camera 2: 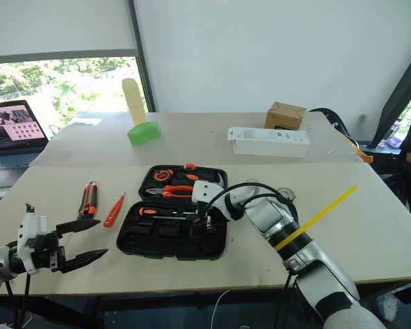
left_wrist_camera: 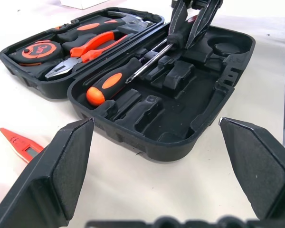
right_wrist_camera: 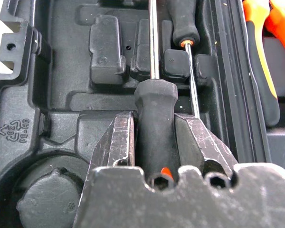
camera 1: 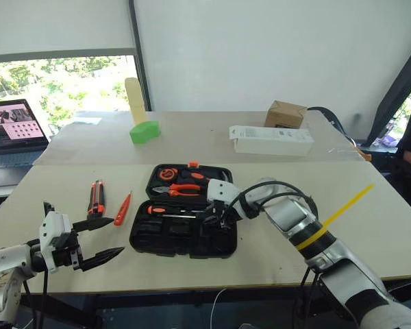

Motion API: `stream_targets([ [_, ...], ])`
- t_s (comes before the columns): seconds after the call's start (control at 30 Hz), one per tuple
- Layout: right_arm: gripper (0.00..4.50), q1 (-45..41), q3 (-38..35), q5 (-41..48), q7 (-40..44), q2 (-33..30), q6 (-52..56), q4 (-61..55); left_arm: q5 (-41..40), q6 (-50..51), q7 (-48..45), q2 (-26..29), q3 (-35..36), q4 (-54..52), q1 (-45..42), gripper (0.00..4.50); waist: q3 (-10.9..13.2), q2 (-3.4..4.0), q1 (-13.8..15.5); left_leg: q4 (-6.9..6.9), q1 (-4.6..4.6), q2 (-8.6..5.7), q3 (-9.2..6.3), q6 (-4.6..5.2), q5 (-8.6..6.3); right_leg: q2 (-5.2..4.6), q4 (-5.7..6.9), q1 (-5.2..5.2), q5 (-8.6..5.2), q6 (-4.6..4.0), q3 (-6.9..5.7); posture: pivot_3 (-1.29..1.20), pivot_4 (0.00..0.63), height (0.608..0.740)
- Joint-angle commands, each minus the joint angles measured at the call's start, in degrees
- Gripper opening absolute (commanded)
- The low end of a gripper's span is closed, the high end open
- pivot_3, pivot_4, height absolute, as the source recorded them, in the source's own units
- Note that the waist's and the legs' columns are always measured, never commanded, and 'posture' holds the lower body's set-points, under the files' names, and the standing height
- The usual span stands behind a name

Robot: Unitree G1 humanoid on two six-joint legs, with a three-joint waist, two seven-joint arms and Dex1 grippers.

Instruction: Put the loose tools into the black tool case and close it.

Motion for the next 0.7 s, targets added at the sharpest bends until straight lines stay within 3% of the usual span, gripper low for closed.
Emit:
stream_targets([
  [0.03, 0.93, -0.1, 2.7, -3.7, 1.54, -1.4, -0.17, 3.62, -0.07, -1.71, -0.58, 0.3, 0.92, 0.37, 0.28, 4.5, 0.0, 0.01, 0.13, -0.01, 0.06, -0.01, 0.0, 0.0, 0.0, -0.01, 0.0, 0.06, 0.0, 0.0, -0.01, 0.0, 0.15, 0.74],
  [0.23, 0.93, -1.92, 1.5, -3.02, 0.18, 1.62, 2.42, 6.2, -0.02, -2.51, -0.88, 0.23, 0.59, 1.36, -0.23, 4.5, -0.02, -0.03, 0.04, -0.15, 0.4, 0.0, -0.04, 0.01, -0.01, -0.01, -0.11, 0.36, 0.0, 0.0, -0.03, 0.0, 0.15, 0.74],
  [0.27, 1.94, -2.03, 0.9, -2.45, 0.78, 1.57, 2.12, 5.56, -0.09, -2.49, -0.89, 0.23, 0.66, 1.25, -0.12, 4.5, -0.01, -0.02, 0.01, -0.21, 0.48, 0.0, -0.03, 0.0, -0.01, -0.01, -0.11, 0.41, -0.01, -0.01, -0.02, 0.0, 0.15, 0.74],
  [0.33, 2.5, -2.41, -2.21, -0.77, -0.82, 2.84, 1.45, 5.31, -0.16, -2.5, -0.88, 0.22, 0.8, 1.16, 0.07, 4.5, -0.01, -0.02, -0.07, -0.29, 0.51, 0.01, -0.03, -0.03, 0.01, -0.01, -0.1, 0.39, -0.02, -0.05, 0.0, 0.0, 0.15, 0.74],
  [0.47, 3.79, -3.79, -4.39, 3.79, 6.64, 0.42, 3.51, 0.44, -0.08, -2.73, -0.99, 0.23, 0.98, 1.63, 0.32, 4.5, 0.0, -0.01, -0.13, -0.38, 0.34, 0.02, -0.04, -0.08, 0.03, 0.0, -0.07, 0.17, -0.02, -0.09, -0.01, 0.0, 0.15, 0.74],
  [0.57, 3.79, -4.71, -4.89, 5.53, 10.4, -1.7, 4.0, -1.7, -0.09, -2.68, -0.86, 0.21, 0.97, 1.65, 0.29, 4.5, 0.0, -0.01, -0.11, -0.33, -0.36, -0.01, -0.04, -0.25, 0.13, -0.02, 0.08, -0.48, -0.01, -0.09, -0.01, 0.0, 0.15, 0.74],
  [0.7, 3.79, -5.26, -7.28, 7.17, 9.62, -1.11, 3.23, -2.39, 0.0, -2.68, -0.67, 0.15, 0.8, 1.72, 0.02, 4.5, 0.0, -0.01, -0.16, -0.34, -0.52, 0.0, -0.02, -0.47, 0.27, -0.01, 0.09, -0.55, -0.01, -0.08, -0.07, 0.0, 0.15, 0.74],
])
